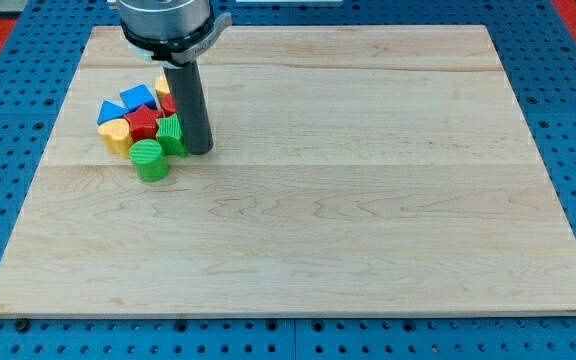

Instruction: Push the yellow hexagon to the top of the blue cube

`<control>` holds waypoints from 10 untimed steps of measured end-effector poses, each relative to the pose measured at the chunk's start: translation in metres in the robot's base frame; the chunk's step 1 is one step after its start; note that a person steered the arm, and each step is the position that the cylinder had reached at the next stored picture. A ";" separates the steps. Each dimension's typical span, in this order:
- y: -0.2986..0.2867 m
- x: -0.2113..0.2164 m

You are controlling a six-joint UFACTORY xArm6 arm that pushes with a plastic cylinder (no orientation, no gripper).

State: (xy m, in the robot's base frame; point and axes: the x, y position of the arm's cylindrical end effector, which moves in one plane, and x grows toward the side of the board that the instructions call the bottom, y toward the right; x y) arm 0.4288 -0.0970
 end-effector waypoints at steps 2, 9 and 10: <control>-0.032 0.115; -0.096 -0.084; -0.067 -0.078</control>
State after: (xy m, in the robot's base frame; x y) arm 0.3513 -0.1638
